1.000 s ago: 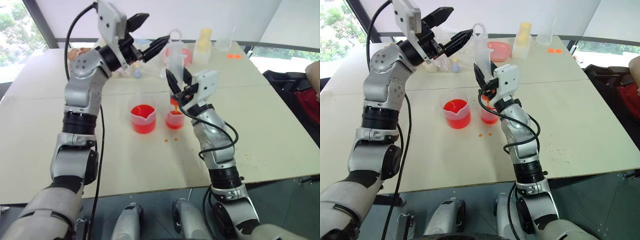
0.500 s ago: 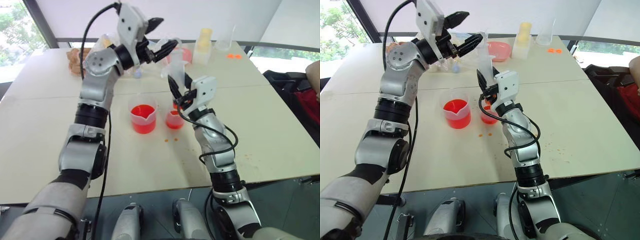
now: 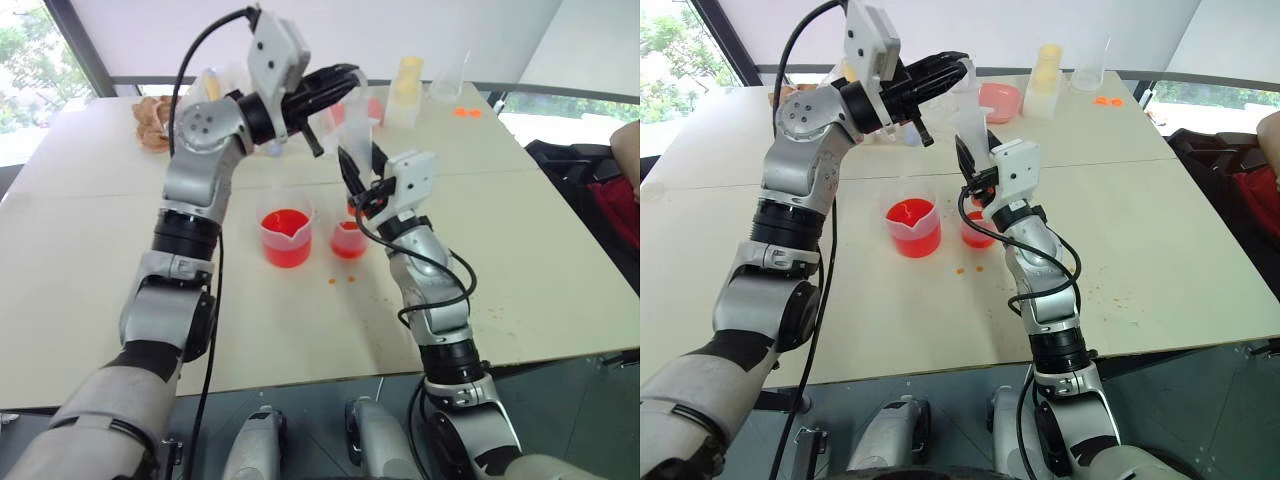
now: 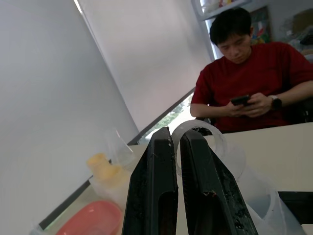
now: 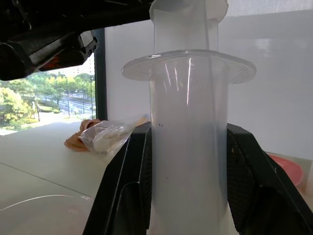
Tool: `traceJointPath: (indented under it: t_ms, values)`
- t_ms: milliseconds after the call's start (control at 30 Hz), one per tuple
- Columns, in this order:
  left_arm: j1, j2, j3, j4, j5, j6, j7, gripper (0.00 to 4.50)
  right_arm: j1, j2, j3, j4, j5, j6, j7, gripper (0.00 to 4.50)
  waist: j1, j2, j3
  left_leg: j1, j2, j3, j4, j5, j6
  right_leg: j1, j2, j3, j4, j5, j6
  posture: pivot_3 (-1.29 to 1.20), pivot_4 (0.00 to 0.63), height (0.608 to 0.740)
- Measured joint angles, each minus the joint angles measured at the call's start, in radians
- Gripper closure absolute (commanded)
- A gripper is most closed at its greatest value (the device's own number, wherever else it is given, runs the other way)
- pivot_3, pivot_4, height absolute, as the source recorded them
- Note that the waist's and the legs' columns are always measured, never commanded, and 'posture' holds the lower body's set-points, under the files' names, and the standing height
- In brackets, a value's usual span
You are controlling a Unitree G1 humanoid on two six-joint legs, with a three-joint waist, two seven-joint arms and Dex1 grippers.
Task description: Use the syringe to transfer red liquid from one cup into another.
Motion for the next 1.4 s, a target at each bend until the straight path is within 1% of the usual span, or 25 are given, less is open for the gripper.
traceJointPath:
  t_ms: [233,467,667,700,733,800,833,900,933,1033,1133,1200,1267,1333,1367,1400]
  values:
    - [0.085,-0.009,0.012,-0.103,-0.013,0.07,0.016,4.41,0.003,-0.008,0.006,0.011,-0.002,0.0,0.014,3.14,0.003,0.0,0.0,0.0,0.0,0.0,0.001,0.0,0.0,0.0,0.0,0.0,0.0,0.0,0.0,0.0,0.15,0.74]
    - [0.141,-0.044,0.017,-0.125,-0.012,0.083,0.041,4.41,0.001,-0.03,0.005,0.012,-0.002,0.017,0.017,3.14,0.004,0.0,0.0,0.0,0.0,0.0,0.001,0.0,0.0,0.0,0.0,0.0,0.0,0.0,0.0,0.0,0.15,0.74]
    - [0.154,-0.057,0.019,-0.158,-0.012,0.097,0.067,4.41,-0.012,-0.037,0.001,0.012,-0.001,0.022,0.017,3.14,0.002,0.0,0.0,0.0,0.0,0.0,0.0,0.0,0.0,0.0,0.0,0.0,0.0,0.0,0.0,0.0,0.15,0.74]
    - [0.156,-0.057,0.02,-0.167,-0.016,0.106,0.068,3.69,-0.014,-0.037,-0.001,0.012,0.0,0.023,0.015,3.14,0.002,0.0,0.0,0.0,0.0,0.0,0.0,0.0,0.0,0.0,0.0,0.0,0.0,0.0,0.0,0.0,0.15,0.74]
    - [0.165,-0.064,0.02,-0.177,-0.023,0.112,0.063,3.34,-0.021,-0.036,-0.012,0.011,0.002,0.023,0.004,3.14,0.002,0.0,0.0,0.0,0.0,0.0,0.0,0.0,0.0,0.0,0.0,0.0,0.0,0.0,0.0,0.0,0.15,0.74]
    - [0.183,-0.068,0.006,-0.189,-0.043,0.132,0.027,2.37,-0.045,-0.036,-0.048,0.01,0.004,0.027,-0.02,3.14,0.005,0.0,0.0,0.0,0.0,0.0,0.001,0.0,0.0,0.0,-0.001,0.0,0.0,0.0,0.0,0.0,0.15,0.74]
    - [0.19,-0.07,0.001,-0.189,-0.05,0.136,0.022,1.99,-0.059,-0.04,-0.061,0.006,0.002,0.033,-0.027,3.14,0.006,0.0,0.0,0.0,-0.001,0.0,0.001,0.0,0.0,0.0,-0.001,0.0,0.0,0.0,0.0,0.0,0.15,0.74]
    - [0.18,-0.062,-0.002,-0.192,-0.057,0.155,0.017,0.98,-0.062,-0.036,-0.062,-0.001,0.003,0.036,-0.029,3.14,0.005,0.0,0.0,0.0,0.0,0.0,0.001,0.0,0.0,0.0,-0.001,0.0,0.0,0.0,0.0,0.0,0.15,0.74]
    - [0.178,-0.049,-0.005,-0.185,-0.061,0.176,0.015,0.57,-0.065,-0.033,-0.058,-0.017,0.003,0.038,-0.03,3.14,0.002,0.0,0.0,0.0,0.0,0.0,0.0,0.0,0.0,0.0,0.0,0.0,0.0,0.0,0.0,0.0,0.15,0.74]
    - [0.157,-0.02,0.053,-0.19,-0.167,0.307,0.013,0.57,-0.078,-0.028,-0.061,-0.063,0.034,0.071,-0.03,3.14,-0.004,0.0,0.0,0.0,0.0,0.0,0.0,0.0,0.0,0.0,0.001,0.0,0.001,0.0,0.0,0.0,0.15,0.74]
    - [0.159,0.097,0.121,-0.236,-0.249,0.426,-0.017,0.57,-0.12,-0.002,-0.121,-0.155,0.172,0.192,-0.054,3.14,-0.011,0.001,0.0,0.001,0.002,-0.001,0.0,0.0,0.0,0.0,0.002,0.0,0.001,0.0,0.0,0.0,0.15,0.74]
    - [0.202,0.169,0.141,-0.311,-0.278,0.468,-0.046,0.57,-0.166,-0.015,-0.217,-0.204,0.289,0.299,-0.094,3.14,-0.003,0.001,0.0,0.001,0.002,-0.001,0.0,0.0,0.0,0.0,0.001,0.0,0.001,0.0,0.0,0.0,0.15,0.74]
    - [0.267,0.216,0.143,-0.395,-0.301,0.514,-0.062,0.57,-0.208,-0.086,-0.295,-0.213,0.402,0.432,-0.121,3.14,0.007,0.001,0.0,0.0,0.001,-0.001,0.0,0.0,0.0,0.001,-0.001,0.0,0.0,0.0,0.0,0.0,0.15,0.74]
    - [0.346,0.264,0.135,-0.494,-0.323,0.566,-0.072,0.57,-0.251,-0.218,-0.391,-0.199,0.501,0.6,-0.142,3.14,0.023,0.001,0.0,-0.001,0.001,-0.001,0.001,0.0,0.0,0.001,-0.004,0.0,-0.001,0.0,0.0,0.0,0.15,0.74]
    - [0.376,0.286,0.13,-0.533,-0.328,0.584,-0.08,0.57,-0.265,-0.276,-0.425,-0.185,0.528,0.67,-0.149,3.14,0.029,0.001,0.0,-0.001,0.0,0.0,0.001,0.0,0.0,0.002,-0.004,0.0,-0.002,0.0,0.0,0.0,0.15,0.74]
    - [0.425,0.327,0.118,-0.6,-0.335,0.603,-0.089,0.57,-0.279,-0.363,-0.441,-0.157,0.555,0.779,-0.149,3.14,0.031,0.001,0.0,-0.001,0.0,0.0,0.001,0.0,0.0,0.002,-0.004,0.0,-0.003,0.0,0.0,0.0,0.15,0.74]
